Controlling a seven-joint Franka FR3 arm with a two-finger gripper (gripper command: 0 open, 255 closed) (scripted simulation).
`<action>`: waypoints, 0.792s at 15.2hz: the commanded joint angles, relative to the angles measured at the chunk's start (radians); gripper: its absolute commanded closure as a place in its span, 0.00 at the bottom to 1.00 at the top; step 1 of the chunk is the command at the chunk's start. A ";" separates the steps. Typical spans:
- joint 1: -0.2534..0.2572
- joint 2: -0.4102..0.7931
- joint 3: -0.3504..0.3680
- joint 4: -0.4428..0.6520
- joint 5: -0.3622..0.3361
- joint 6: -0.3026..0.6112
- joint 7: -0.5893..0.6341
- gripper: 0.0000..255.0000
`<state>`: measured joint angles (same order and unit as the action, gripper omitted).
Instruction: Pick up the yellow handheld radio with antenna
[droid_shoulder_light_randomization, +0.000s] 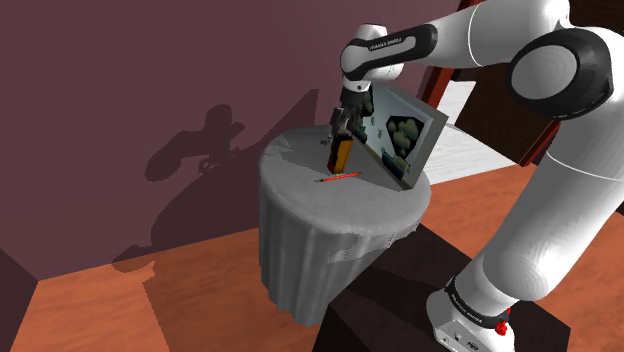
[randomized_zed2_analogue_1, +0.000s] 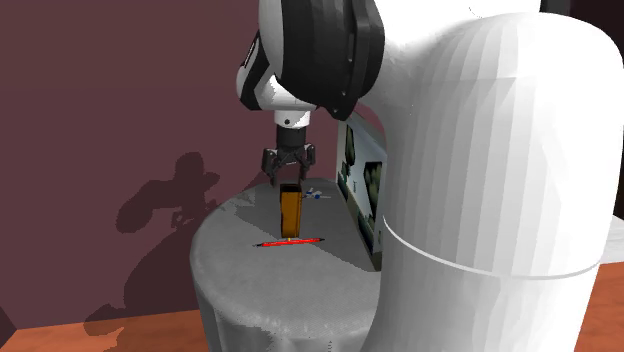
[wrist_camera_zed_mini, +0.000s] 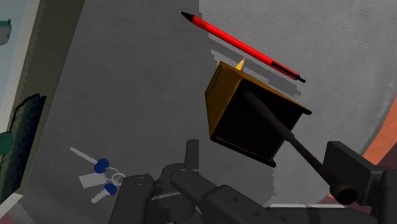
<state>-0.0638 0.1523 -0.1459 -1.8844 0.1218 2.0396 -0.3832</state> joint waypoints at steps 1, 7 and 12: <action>-0.001 0.011 0.000 -0.014 0.003 0.025 -0.005 0.00; -0.001 0.014 0.000 -0.017 0.004 0.031 -0.005 1.00; 0.000 0.014 0.001 -0.016 0.004 0.031 -0.005 1.00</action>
<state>-0.0640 0.1659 -0.1450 -1.9005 0.1262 2.0703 -0.3878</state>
